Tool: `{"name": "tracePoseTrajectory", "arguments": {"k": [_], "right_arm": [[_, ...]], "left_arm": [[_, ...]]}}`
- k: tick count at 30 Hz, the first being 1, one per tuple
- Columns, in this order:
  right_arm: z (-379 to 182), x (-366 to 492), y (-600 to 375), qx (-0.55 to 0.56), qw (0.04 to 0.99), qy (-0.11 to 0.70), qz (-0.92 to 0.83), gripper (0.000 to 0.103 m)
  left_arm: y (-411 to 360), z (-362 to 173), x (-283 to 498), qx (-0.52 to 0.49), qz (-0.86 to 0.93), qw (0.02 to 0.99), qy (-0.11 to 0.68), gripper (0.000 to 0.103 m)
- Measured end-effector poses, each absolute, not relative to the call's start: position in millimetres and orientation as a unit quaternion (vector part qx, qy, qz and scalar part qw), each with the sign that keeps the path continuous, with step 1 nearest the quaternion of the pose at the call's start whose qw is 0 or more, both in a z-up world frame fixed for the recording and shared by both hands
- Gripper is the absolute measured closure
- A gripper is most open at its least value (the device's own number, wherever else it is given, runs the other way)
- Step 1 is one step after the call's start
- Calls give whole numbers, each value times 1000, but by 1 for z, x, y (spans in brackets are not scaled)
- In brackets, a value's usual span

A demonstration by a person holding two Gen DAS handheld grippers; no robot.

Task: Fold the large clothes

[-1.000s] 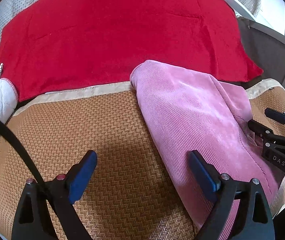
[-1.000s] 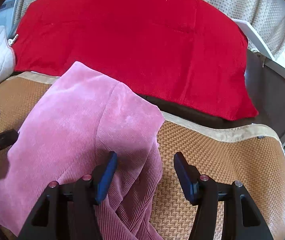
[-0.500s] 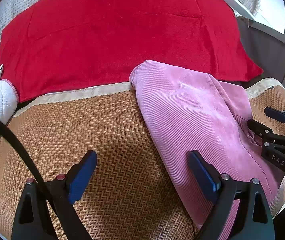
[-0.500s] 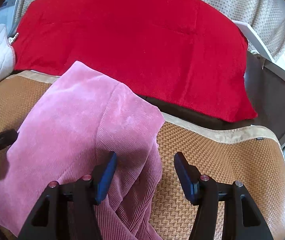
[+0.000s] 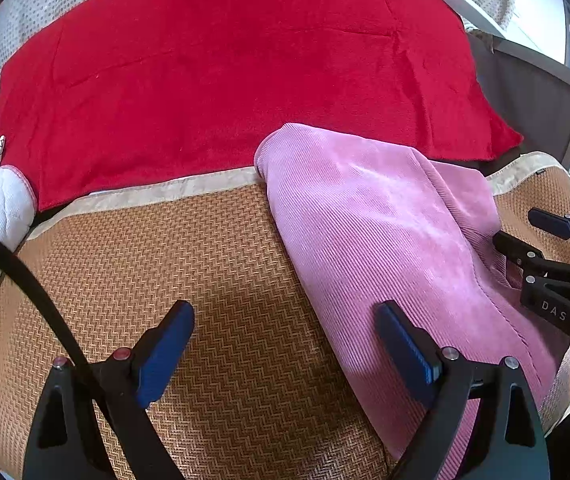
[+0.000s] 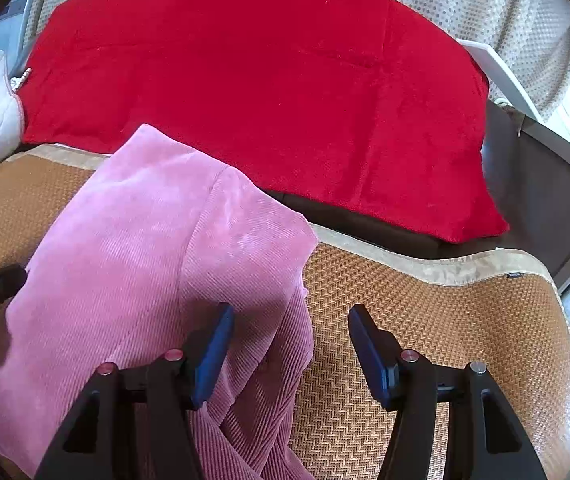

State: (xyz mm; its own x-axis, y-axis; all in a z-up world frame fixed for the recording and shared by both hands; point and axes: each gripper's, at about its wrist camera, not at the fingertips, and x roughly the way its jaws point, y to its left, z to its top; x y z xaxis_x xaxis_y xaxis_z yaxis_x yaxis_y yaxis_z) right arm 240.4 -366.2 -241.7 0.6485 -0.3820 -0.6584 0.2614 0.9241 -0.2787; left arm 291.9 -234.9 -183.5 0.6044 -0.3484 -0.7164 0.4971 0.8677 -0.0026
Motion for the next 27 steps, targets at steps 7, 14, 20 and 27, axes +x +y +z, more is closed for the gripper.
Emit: {"name": "tracePoseTrajectory", "arguments": {"k": [7, 14, 20, 27], "right_arm": [[-241, 241, -370, -65, 906, 383, -170, 39], [-239, 233, -418, 142, 911, 385, -47, 38], [-263, 231, -462, 329, 859, 390, 38, 34], [-282, 231, -488, 401, 824, 394, 67, 33]], "left_arm": [[-234, -176, 289, 77, -258, 888, 373, 10], [-234, -175, 290, 11, -350, 843, 408, 10], [-229, -182, 303, -55, -407, 793, 450, 10], [-227, -202, 329, -124, -421, 740, 509, 10]]}}
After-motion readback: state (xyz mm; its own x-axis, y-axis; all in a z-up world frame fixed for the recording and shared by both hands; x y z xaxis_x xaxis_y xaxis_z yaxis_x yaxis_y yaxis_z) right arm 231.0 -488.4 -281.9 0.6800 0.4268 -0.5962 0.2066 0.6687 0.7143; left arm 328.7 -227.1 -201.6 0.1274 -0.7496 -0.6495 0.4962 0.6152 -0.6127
